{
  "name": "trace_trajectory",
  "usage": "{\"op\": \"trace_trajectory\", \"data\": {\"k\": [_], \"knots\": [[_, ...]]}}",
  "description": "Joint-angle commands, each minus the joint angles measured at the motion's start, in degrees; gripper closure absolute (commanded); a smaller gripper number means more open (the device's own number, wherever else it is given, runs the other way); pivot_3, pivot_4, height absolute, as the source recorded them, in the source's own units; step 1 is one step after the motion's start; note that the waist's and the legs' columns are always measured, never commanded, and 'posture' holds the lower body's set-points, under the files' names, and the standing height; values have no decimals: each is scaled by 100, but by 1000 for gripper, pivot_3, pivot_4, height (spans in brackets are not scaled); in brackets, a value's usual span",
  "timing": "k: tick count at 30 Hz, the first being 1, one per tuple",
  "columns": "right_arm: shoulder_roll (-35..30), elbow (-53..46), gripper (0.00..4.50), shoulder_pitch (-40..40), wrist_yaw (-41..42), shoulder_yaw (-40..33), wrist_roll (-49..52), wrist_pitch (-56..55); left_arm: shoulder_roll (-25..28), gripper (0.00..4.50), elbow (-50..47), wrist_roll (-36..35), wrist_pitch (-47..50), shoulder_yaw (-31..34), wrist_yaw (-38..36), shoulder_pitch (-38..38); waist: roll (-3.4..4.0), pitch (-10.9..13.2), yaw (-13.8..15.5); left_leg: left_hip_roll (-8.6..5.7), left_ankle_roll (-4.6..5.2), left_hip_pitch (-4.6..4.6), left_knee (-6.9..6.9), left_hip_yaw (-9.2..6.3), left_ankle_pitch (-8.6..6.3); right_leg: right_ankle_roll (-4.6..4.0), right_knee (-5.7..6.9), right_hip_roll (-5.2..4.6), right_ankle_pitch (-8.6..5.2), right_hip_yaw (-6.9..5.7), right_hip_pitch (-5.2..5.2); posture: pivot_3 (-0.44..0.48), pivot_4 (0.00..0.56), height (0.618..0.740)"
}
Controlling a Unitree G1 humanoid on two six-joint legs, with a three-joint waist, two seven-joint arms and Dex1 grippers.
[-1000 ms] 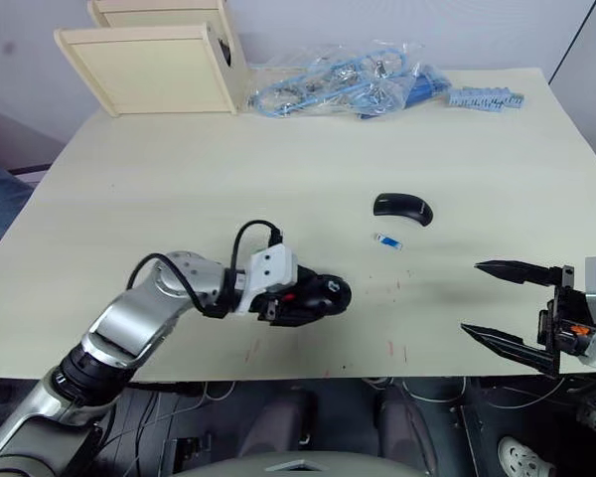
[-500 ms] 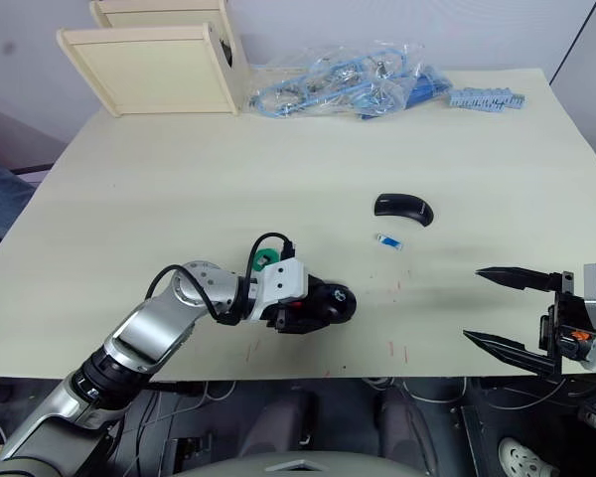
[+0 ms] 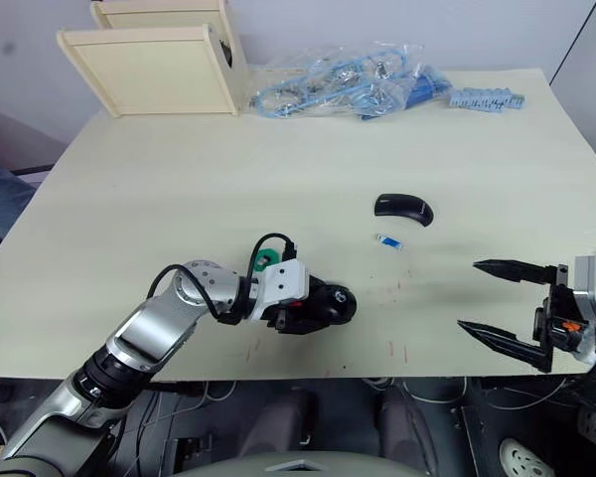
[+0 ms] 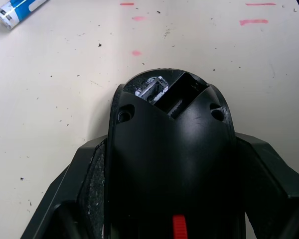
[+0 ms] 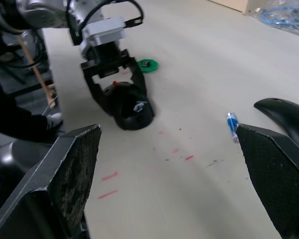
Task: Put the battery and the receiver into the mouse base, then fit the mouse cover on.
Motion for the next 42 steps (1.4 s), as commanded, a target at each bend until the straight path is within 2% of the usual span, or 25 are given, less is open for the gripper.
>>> {"op": "trace_trajectory", "data": {"k": [1, 4, 7, 15, 20, 25, 26, 28, 30, 42], "knots": [[21, -251, 0, -208, -457, 125, -100, 130, -32, 1561, 16, 74, 62, -124, -18, 10, 0, 0, 0, 0, 0, 0, 0, 0, 0, 0, 0, 0, 0, 0, 0, 0, 150, 740], [27, -322, 0, -465, -820, 376, -161, 324, -44, 1561, 9, 75, 82, -109, -35, 0, 0, 0, -1, 0, 0, 0, 0, -1, 0, 0, 0, 0, 0, 0, 0, 0, 150, 740], [-48, -356, 0, -717, -1350, 622, -638, 450, -57, 1561, 18, 85, 92, -91, -49, -14, 0, 0, 2, -1, 0, -1, 0, 0, 0, 0, 0, 0, 0, -1, 0, 0, 150, 740], [-180, -136, 0, -1757, -1788, 1667, -977, 1149, -96, 1561, 0, 76, 144, -69, -86, -37, -1, 0, 1, -5, 1, -2, 0, -1, 0, 0, -1, -2, 0, -4, -1, 0, 150, 740], [193, 601, 0, -2804, -2213, 2581, -1392, 1677, -117, 1561, 3, 79, 144, -66, -94, -40, 0, 0, -10, -8, 1, -4, 3, -2, 1, 2, -2, -4, 1, -5, -2, 0, 150, 740], [395, 1089, 0, -3096, -2228, 2941, -1772, 1612, -111, 1561, 15, 85, 135, -53, -134, -45, 1, 1, 18, -11, 1, -18, 3, -2, 1, 2, -6, -8, 1, -15, -9, 0, 150, 740], [463, 1215, 406, -3177, -2233, 3028, -1856, 1598, -105, 1561, 26, 86, 129, -49, -147, -46, 1, 1, 18, -12, 1, -19, 3, -4, 1, 3, -5, -9, 1, -13, -11, 0, 150, 740], [580, 1393, 818, -3306, -2257, 3159, -1963, 1606, -102, 1561, 34, 84, 133, -47, -160, -42, 0, 0, -7, -12, 1, -16, 3, -6, 1, 3, -4, -9, 2, -10, -10, 0, 150, 740], [678, 1529, 1728, -3393, -2307, 3229, -2110, 1553, -103, 1561, 35, 82, 138, -50, -162, -40, 1, 0, -13, -12, 1, -12, 3, -6, 1, 4, -1, -9, 3, -8, -10, 0, 150, 740], [1385, 2421, 1728, -3824, -2445, 3455, -2702, 1243, -150, 1561, 52, 106, 152, -74, -138, -43, 3, 0, -5, -14, 1, -15, 4, -6, 1, 7, -1, -9, 5, -8, -11, 0, 150, 740]]}}
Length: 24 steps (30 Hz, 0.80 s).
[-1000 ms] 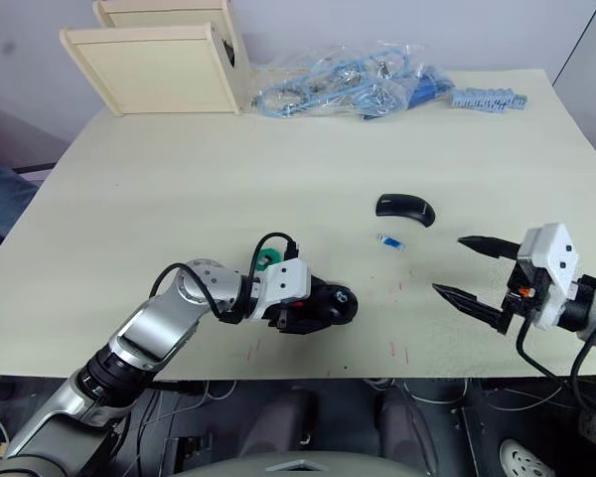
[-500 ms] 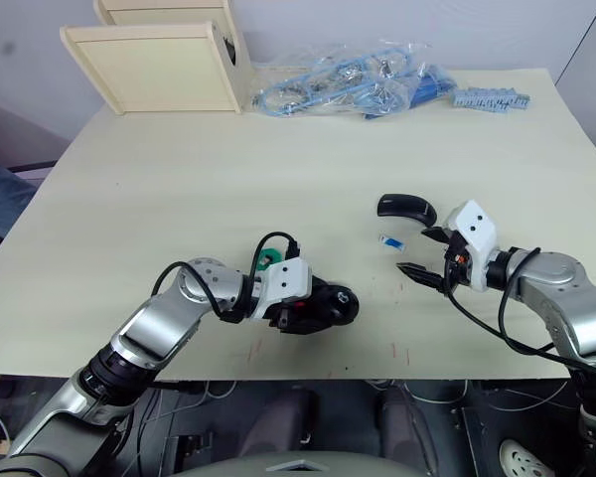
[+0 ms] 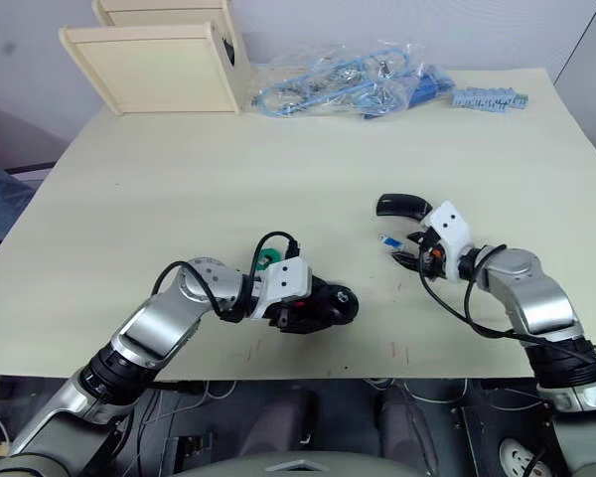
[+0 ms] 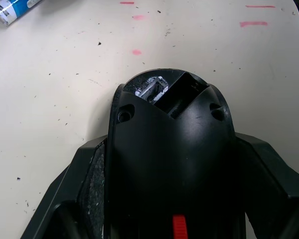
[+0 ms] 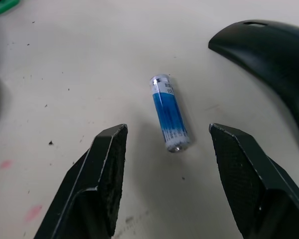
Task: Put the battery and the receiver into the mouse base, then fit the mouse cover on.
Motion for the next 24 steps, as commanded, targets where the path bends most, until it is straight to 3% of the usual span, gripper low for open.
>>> {"op": "trace_trajectory", "data": {"k": [1, 9, 11, 14, 15, 17, 21, 24], "knots": [[65, -2, 1728, -147, 12, -74, -63, -120, -19, 1561, -9, 46, 20, -100, 23, 37, 0, 0, -4, 0, 0, 1, 0, -1, 0, 0, 1, 0, 0, 2, 0, 0, 150, 740], [277, 191, 1728, -210, 23, -60, -227, -257, -14, 1561, -23, 57, 22, -94, 36, 47, 0, 0, -8, 0, 0, 3, 0, -1, 0, 1, 2, 0, 0, 2, 0, 0, 150, 740], [300, 188, 2238, -192, 45, -42, -255, -289, -20, 1561, -18, 58, 25, -91, 42, 42, 0, 0, -5, 0, 0, 3, 0, -1, 0, 1, 3, 0, 0, 2, 0, 0, 150, 740], [307, 137, 3389, -147, 93, -33, -286, -324, -30, 1561, 5, 57, 22, -88, 44, 29, 1, 0, -5, 0, 0, 3, 0, -1, 0, 1, 3, 0, 0, 1, 0, 0, 150, 740], [313, 111, 3530, -132, 93, -49, -293, -372, -32, 1561, 18, 61, 15, -91, 44, 28, 0, 0, -5, 0, 0, 2, 0, -2, 0, 1, 3, 0, 0, 1, 0, 0, 150, 740], [314, -18, 4344, -75, 115, -111, -260, -482, -40, 1561, 36, 69, 6, -100, 45, 20, 1, 0, -4, 0, 0, 3, 0, -2, 0, 1, 2, 0, 1, 1, 0, 0, 150, 740], [101, -619, 4346, 264, 168, -366, -98, -383, -49, 1561, 64, 73, -11, -108, 35, 12, 3, 0, 11, 0, 0, 1, 0, -5, 0, 0, 2, 0, 0, -2, 0, 0, 150, 740], [-294, -1678, 4346, 775, 216, -669, 118, -12, -43, 1561, 81, 75, -29, -108, 6, -3, 5, 1, 31, -3, 0, -4, 1, -9, 0, 1, -2, -2, 0, -5, -1, 0, 150, 740]]}}
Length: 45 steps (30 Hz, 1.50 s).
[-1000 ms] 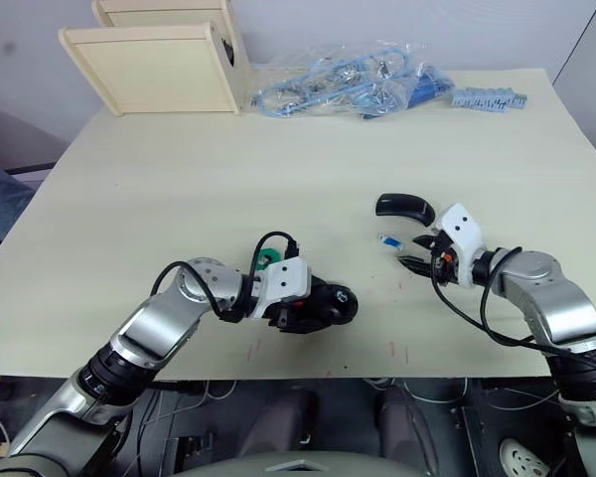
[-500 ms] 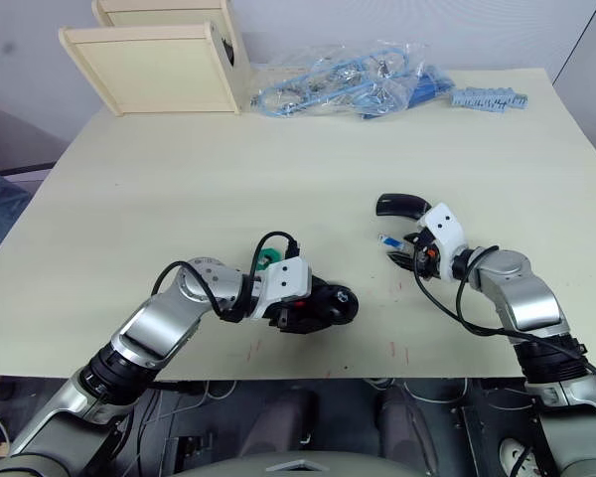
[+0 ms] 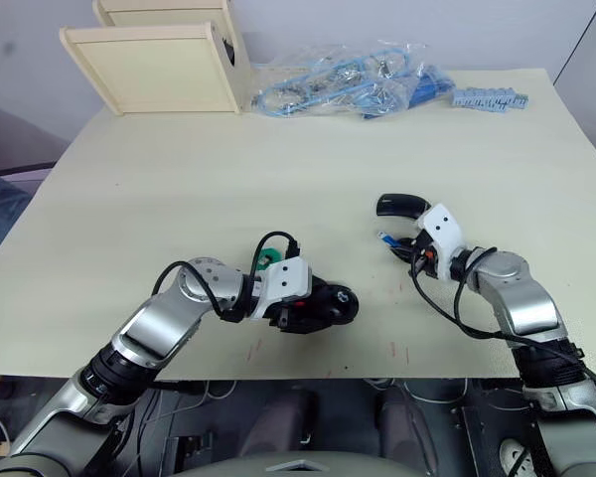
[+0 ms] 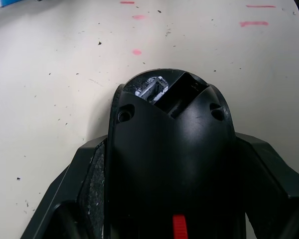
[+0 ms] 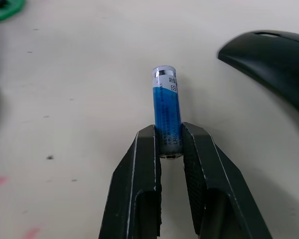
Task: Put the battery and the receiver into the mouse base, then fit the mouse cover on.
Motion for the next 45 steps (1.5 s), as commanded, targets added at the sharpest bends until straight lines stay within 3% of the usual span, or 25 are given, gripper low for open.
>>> {"op": "trace_trajectory", "data": {"k": [1, 9, 19, 21, 25, 29, 31, 35, 40, 45], "knots": [[-502, -1381, 4346, 424, 88, -561, 412, 519, 6, 1561, 49, 68, -26, -99, 4, 14, 1, 0, -10, 0, 0, 1, 0, 1, 0, 0, 0, -1, 0, 4, 0, 0, 150, 740], [-1627, -3802, 4346, 969, -247, -902, 1540, 3326, 10, 1561, 107, 81, -78, -99, -49, -32, 3, -2, -31, 2, 1, 1, 0, -8, 0, 0, 1, 1, 0, -1, 2, 0, 150, 740], [-353, -4722, 4346, 38, -1507, -1282, 2851, 6124, 17, 1561, 85, 121, -96, -88, -73, -42, -5, -4, -29, 0, 1, 1, 0, -13, 0, 0, 0, 2, 0, -3, 3, 0, 150, 740], [-634, -4627, 4346, -326, -1751, -894, 3170, 6153, 11, 1561, 82, 129, -97, -96, -70, -47, -5, -4, -27, 0, 1, -1, 0, -16, 0, 0, -1, 1, 0, -6, 2, 0, 150, 740], [-605, -4099, 4346, -751, -2418, -818, 4123, 6153, 0, 1561, 90, 124, -80, -93, -78, -73, -3, -2, -40, 1, 1, 1, 0, -15, 0, 0, -1, 1, 0, -6, 1, 0, 150, 740], [-969, -3428, 4346, -1336, -3243, -497, 5239, 6153, 1, 1561, 109, 128, -86, -88, -85, -90, -3, 0, -47, -1, 1, -5, -1, -16, 0, 0, -2, -1, 0, -7, -2, 0, 150, 740], [-1192, -3184, 4346, -1871, -3481, 40, 5636, 6153, -10, 1561, 105, 128, -79, -90, -73, -87, -3, 0, -50, 0, 1, -4, 0, -16, 0, 0, -2, -1, 0, -7, -1, 0, 150, 740], [-1144, -2502, 4346, -2342, -4352, 408, 6786, 6153, -6, 1561, 86, 134, -88, -92, -58, -64, 0, 1, -51, 2, 2, -6, -1, -22, 0, -1, 0, 1, 0, -12, -5, 0, 150, 740], [-1930, -1946, 4346, -2793, -6379, 1763, 9143, 4811, 11, 1561, 45, 134, -84, -88, -44, -31, 0, 2, -50, 4, 2, -19, 0, -27, 0, -1, -6, -5, 0, -16, -10, 0, 150, 740], [-2120, -1864, 4346, -3033, -7042, 2593, 9586, 4092, 42, 1561, -16, 118, -47, -95, -61, -2, 0, 2, -56, 4, 2, -19, -1, -30, 0, -1, -5, -2, 0, -19, -10, 0, 150, 740]]}}
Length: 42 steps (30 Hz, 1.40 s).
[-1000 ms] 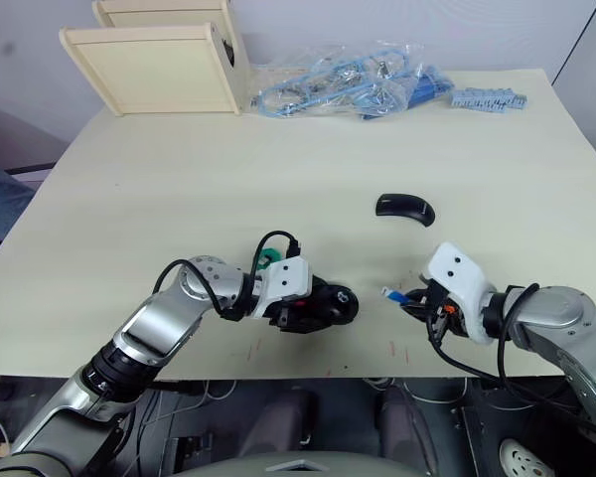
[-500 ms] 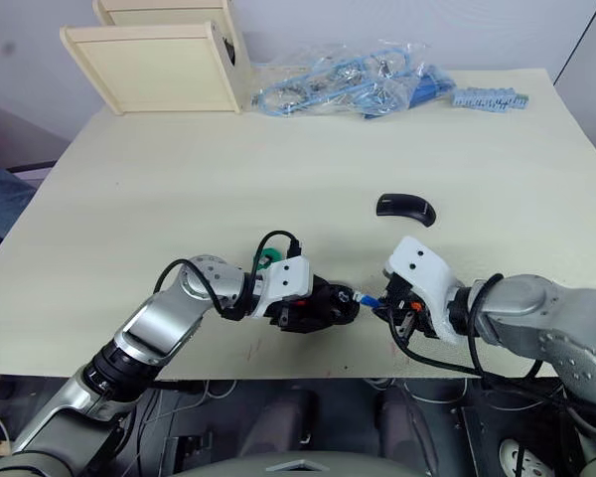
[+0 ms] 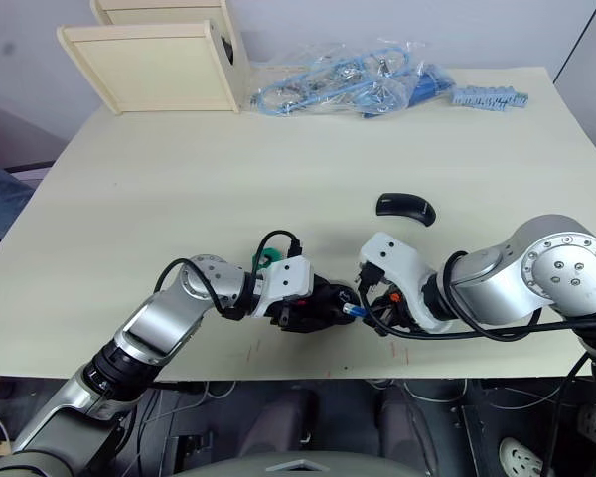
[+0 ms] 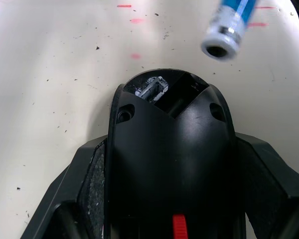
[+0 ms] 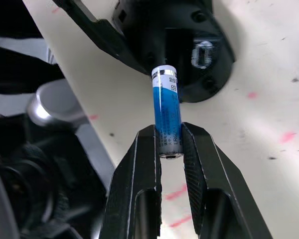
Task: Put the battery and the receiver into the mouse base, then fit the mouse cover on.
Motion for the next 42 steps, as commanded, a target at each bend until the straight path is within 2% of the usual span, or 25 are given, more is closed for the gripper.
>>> {"op": "trace_trajectory", "data": {"k": [1, 7, 24, 31, 42], "knots": [[-66, 10, 4346, -190, -332, 375, 222, -507, 42, 1561, -88, 64, 40, -78, 35, 77, 0, 0, -2, 0, 0, 0, 0, 0, 0, 0, 0, 0, 0, 0, 0, 0, 150, 740], [9, 223, 4346, -328, -591, 723, 222, -801, 59, 1561, -98, 63, 73, -107, 3, 73, 0, 0, -2, 1, 0, -2, -1, -2, 0, 0, -3, 0, 0, -1, 0, 0, 150, 740], [199, 375, 4346, -459, -750, 1020, 222, -860, 61, 1561, -144, 57, 100, -117, 6, 97, 1, 0, 0, 3, 0, -8, -2, -5, 0, -1, -5, 0, -1, -2, -6, 0, 150, 740], [498, 710, 4346, -601, -1005, 1170, 222, -800, 99, 1561, -89, 61, 26, -103, -27, 115, 2, -1, 1, 2, 0, -40, 0, -6, 1, -2, 0, 0, 0, -3, -39, 0, 150, 740], [1119, 1360, 4346, -901, -1285, 1198, 222, -606, 56, 1561, -35, 75, -35, -139, 0, 139, 3, -4, -12, 2, 1, -41, 0, -7, 1, -3, 3, 2, 1, -3, -42, 0, 150, 740]]}}
